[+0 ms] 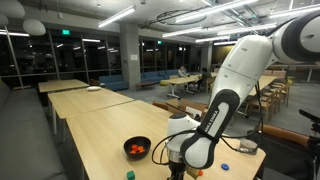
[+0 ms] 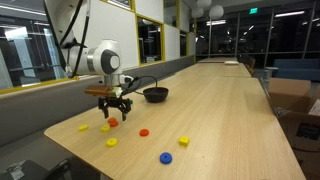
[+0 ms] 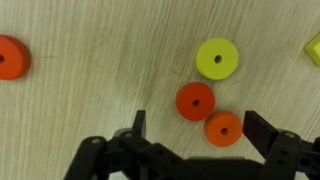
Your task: Pick up the orange objects from the table and put them in the bowl
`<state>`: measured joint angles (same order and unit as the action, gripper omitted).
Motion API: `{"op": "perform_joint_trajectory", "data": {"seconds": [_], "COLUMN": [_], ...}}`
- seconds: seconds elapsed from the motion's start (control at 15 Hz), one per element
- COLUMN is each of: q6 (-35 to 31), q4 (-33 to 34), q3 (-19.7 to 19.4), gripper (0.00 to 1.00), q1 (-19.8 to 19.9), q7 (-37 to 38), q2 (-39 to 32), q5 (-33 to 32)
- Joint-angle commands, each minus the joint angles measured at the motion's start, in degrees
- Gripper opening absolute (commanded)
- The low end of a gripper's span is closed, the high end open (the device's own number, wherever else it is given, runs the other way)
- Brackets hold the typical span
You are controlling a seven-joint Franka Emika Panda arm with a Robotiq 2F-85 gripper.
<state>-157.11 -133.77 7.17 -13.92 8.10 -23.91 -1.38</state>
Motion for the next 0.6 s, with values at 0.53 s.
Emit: {"op": "perform_joint_trajectory", "data": {"seconds": [0.53], "q6": [-2.1], "q4": [-1.2], "q3": [-1.1], "gripper": [1.00], "q1": [-0.3], "q7": [1.7], "q2": [-0.2], "q5": [-0.6]}}
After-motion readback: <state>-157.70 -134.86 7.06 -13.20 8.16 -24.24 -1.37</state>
